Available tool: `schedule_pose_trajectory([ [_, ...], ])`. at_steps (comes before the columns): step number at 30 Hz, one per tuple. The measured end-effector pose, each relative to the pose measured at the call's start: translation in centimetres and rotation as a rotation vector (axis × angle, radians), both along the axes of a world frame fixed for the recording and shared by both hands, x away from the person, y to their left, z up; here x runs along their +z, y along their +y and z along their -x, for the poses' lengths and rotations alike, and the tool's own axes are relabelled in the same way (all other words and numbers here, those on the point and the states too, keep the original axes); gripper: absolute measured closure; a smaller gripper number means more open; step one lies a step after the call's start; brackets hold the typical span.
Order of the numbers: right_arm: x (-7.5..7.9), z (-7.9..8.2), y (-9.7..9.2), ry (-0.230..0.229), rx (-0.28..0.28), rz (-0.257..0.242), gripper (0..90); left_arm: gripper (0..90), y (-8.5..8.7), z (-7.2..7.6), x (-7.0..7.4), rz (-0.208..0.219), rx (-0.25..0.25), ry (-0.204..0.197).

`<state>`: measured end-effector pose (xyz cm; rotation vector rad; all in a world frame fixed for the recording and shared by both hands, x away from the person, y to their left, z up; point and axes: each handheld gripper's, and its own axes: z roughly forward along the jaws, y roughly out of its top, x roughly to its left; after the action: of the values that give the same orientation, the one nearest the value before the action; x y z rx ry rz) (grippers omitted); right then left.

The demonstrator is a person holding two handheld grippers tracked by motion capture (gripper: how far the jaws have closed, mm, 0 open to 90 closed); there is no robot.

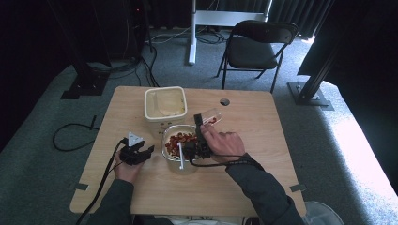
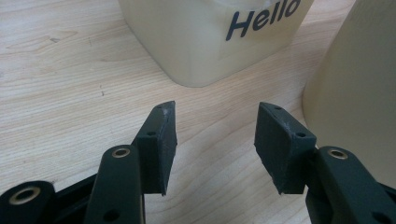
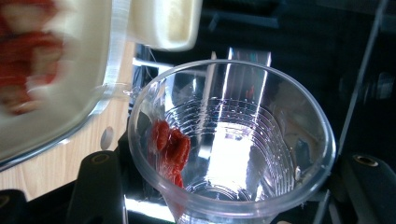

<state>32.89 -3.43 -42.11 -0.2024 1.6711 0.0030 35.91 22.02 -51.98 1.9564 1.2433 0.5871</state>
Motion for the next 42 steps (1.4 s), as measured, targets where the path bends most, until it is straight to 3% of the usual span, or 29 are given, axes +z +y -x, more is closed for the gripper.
schedule_pose_trajectory([
  [2, -0.6, 0.5, 0.2, -0.005, 0.043, 0.073, 36.3, 49.4, 0.0, -0.1, 0.0, -0.006, 0.0, 0.008],
  [4, 0.0, 0.3, 0.2, 0.011, 0.019, 0.006, 36.3, 49.4, 0.0, 0.0, 0.0, -0.002, -0.001, 0.002],
  [6, -0.5, 0.5, 0.2, 0.001, 0.037, 0.043, 36.4, 49.4, 0.0, 0.0, 0.0, -0.004, 0.001, 0.002],
  [7, -0.1, 0.4, 0.2, 0.002, 0.021, 0.007, 36.4, 49.4, 0.0, 0.0, 0.0, -0.002, -0.001, 0.002],
  [11, 0.2, 0.4, 0.2, 0.017, 0.028, -0.023, 36.5, 49.4, 0.0, 0.0, 0.0, -0.003, -0.001, 0.003],
  [13, -0.4, 0.7, 0.2, -0.005, 0.043, 0.063, 36.5, 49.4, 0.0, -0.1, 0.0, -0.008, -0.001, 0.005],
  [14, 0.2, 0.4, 0.2, 0.002, 0.018, 0.0, 36.5, 49.4, 0.0, 0.0, 0.0, -0.005, 0.0, 0.003],
  [16, 0.3, 0.5, 0.2, 0.027, 0.036, -0.027, 36.5, 49.4, 0.0, 0.0, 0.0, -0.003, -0.001, 0.002],
  [17, -0.3, 0.8, 0.3, -0.002, 0.05, 0.053, 36.5, 49.4, 0.0, -0.1, 0.0, -0.009, -0.001, 0.006],
  [19, 0.3, 0.5, 0.3, 0.027, 0.038, -0.03, 36.5, 49.4, 0.0, 0.0, 0.0, -0.004, -0.002, 0.004],
  [20, -0.2, 0.8, 0.4, 0.019, 0.057, 0.036, 36.5, 49.4, 0.0, 0.0, 0.0, -0.006, -0.002, 0.003],
  [21, -0.2, 0.7, 0.4, -0.001, 0.048, 0.049, 36.5, 49.4, 0.0, 0.0, 0.0, -0.008, 0.0, 0.003],
  [22, 0.5, 0.3, 0.2, 0.01, 0.027, -0.032, 36.5, 49.4, 0.0, 0.0, 0.0, -0.003, 0.0, 0.003],
  [23, 0.5, 0.5, 0.3, 0.03, 0.046, -0.032, 36.6, 49.4, 0.0, 0.0, 0.0, -0.004, -0.001, 0.002],
  [25, 0.0, 0.8, 0.4, -0.002, 0.049, 0.039, 36.6, 49.4, 0.0, -0.1, 0.0, -0.006, 0.001, 0.008],
  [26, 0.6, 0.6, 0.4, 0.019, 0.04, -0.042, 36.6, 49.3, 0.0, 0.0, 0.0, -0.004, 0.0, 0.007],
  [27, 0.5, 0.7, 0.4, 0.033, 0.055, -0.04, 36.6, 49.4, 0.0, 0.0, 0.0, -0.005, -0.002, 0.003],
  [28, 0.1, 0.9, 0.4, 0.016, 0.063, 0.025, 36.5, 49.3, 0.0, 0.0, 0.0, -0.007, -0.002, 0.003],
  [29, 0.1, 0.7, 0.4, -0.001, 0.044, 0.015, 36.6, 49.3, 0.0, 0.0, 0.0, -0.007, -0.001, 0.004],
  [30, 0.6, 0.4, 0.3, 0.016, 0.033, -0.046, 36.6, 49.3, 0.0, 0.0, 0.0, -0.005, -0.001, 0.004],
  [31, 0.5, 0.7, 0.3, 0.033, 0.055, -0.029, 36.6, 49.4, 0.0, 0.0, 0.0, -0.007, -0.002, 0.003],
  [32, 0.1, 0.8, 0.2, 0.0, 0.049, 0.029, 36.6, 49.4, 0.0, 0.0, 0.0, -0.007, -0.001, 0.006],
  [34, 0.6, 0.5, 0.1, 0.023, 0.039, -0.044, 36.6, 49.4, 0.0, -0.1, 0.0, -0.007, -0.002, 0.005],
  [36, 0.1, 0.6, 0.1, 0.0, 0.043, 0.015, 36.6, 49.3, 0.0, 0.0, 0.0, -0.01, -0.002, 0.006],
  [37, 0.6, 0.3, 0.0, 0.018, 0.026, -0.056, 36.5, 49.3, 0.0, 0.0, 0.0, -0.008, -0.001, 0.004],
  [39, 0.7, 0.4, -0.1, 0.036, 0.045, -0.056, 36.5, 49.4, 0.0, 0.0, 0.0, -0.007, -0.002, 0.003],
  [40, 0.5, 0.4, -0.2, 0.011, 0.034, -0.01, 36.5, 49.4, 0.0, -0.1, -0.1, -0.005, -0.001, 0.008],
  [41, 1.0, 0.3, -0.3, 0.031, 0.031, -0.077, 36.5, 49.4, 0.0, -0.1, -0.1, -0.005, -0.001, 0.009],
  [42, 0.7, 0.6, -0.3, 0.046, 0.057, -0.041, 36.5, 49.4, 0.0, -0.1, -0.1, -0.005, -0.002, 0.009],
])
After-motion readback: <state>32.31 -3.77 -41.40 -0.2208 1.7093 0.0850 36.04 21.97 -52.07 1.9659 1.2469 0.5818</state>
